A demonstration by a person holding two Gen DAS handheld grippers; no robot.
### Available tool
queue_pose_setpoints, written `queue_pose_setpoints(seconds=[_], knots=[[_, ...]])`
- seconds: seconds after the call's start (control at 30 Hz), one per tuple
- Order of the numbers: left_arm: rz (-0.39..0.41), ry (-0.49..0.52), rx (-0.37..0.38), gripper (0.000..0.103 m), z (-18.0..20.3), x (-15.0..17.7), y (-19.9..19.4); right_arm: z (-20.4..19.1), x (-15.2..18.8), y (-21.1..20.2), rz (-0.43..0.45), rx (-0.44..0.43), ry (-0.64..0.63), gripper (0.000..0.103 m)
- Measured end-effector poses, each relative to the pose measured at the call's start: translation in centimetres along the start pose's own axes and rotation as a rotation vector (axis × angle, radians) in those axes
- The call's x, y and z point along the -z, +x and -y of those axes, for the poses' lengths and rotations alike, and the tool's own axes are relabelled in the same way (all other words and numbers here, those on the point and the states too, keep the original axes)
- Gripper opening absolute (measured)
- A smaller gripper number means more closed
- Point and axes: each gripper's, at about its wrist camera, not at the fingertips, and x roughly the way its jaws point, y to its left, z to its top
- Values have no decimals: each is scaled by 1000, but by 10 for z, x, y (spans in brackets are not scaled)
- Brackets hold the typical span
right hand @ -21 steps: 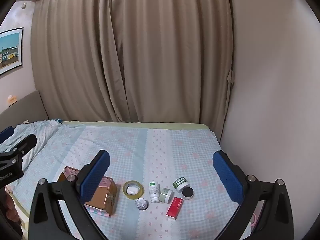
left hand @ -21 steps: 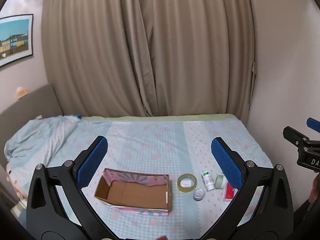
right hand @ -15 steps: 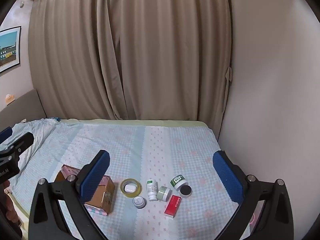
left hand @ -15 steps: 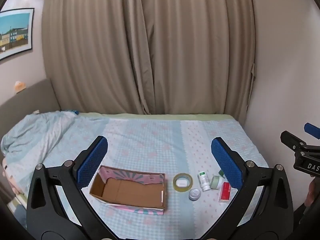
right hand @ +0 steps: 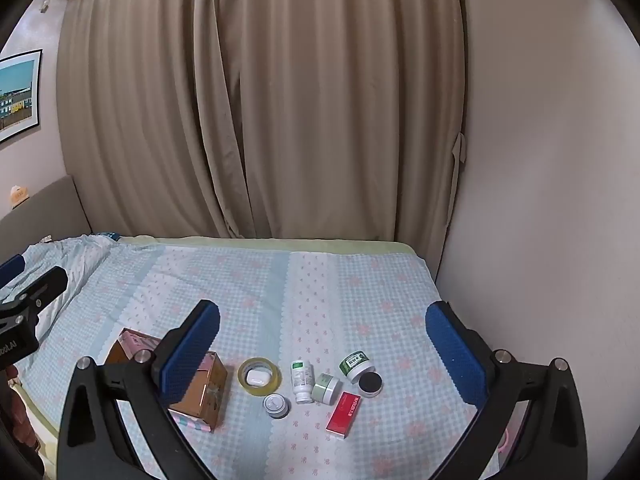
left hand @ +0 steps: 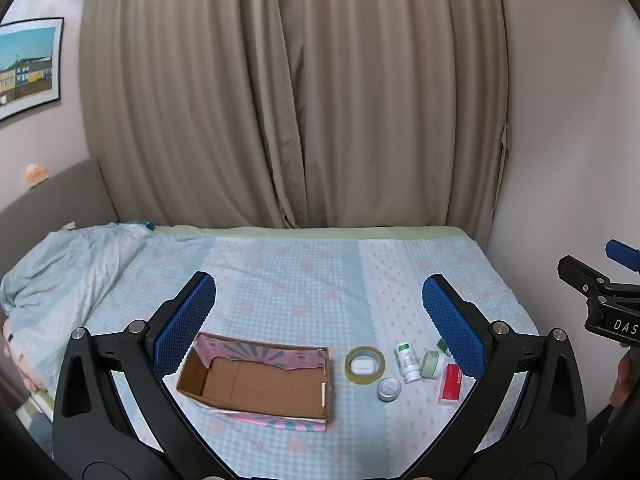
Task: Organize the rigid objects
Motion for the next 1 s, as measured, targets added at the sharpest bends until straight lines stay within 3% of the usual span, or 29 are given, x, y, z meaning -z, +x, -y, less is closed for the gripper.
queue_pose_setpoints(seconds=[1.0], knots=[[-13,8,19,103,-2,-3,3,-6,5,3,-21,0,-7,103]])
